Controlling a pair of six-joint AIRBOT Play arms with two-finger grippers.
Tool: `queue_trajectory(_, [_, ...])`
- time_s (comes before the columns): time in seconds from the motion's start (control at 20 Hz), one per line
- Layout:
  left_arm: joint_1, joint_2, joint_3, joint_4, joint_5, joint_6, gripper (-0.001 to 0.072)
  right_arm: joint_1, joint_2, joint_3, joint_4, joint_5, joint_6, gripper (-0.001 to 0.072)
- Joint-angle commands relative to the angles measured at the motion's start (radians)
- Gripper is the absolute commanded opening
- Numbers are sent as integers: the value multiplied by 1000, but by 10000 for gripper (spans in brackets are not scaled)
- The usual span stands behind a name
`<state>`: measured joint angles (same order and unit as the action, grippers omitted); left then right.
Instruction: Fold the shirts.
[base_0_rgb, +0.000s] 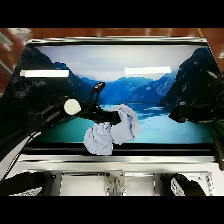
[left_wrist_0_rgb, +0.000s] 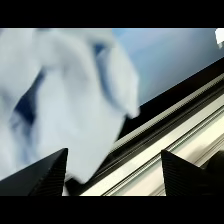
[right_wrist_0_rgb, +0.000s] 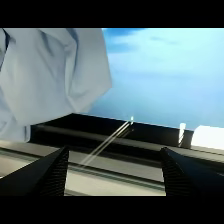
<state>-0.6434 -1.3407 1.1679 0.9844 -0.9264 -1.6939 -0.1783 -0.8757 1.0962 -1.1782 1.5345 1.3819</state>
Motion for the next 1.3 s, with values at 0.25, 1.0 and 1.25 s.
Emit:
queue_trajectory(0.25, [442, 218, -262, 33, -433, 107, 713, 3, -315, -116, 196, -103, -125, 699])
queue_trajectory(1.0, [155, 152, -744, -398, 92, 85, 711, 163, -586, -116, 201, -171, -178, 698])
queue_trajectory(1.25, [121, 108, -737, -446, 161, 89, 106, 164, -598, -126, 208, -191, -160, 698])
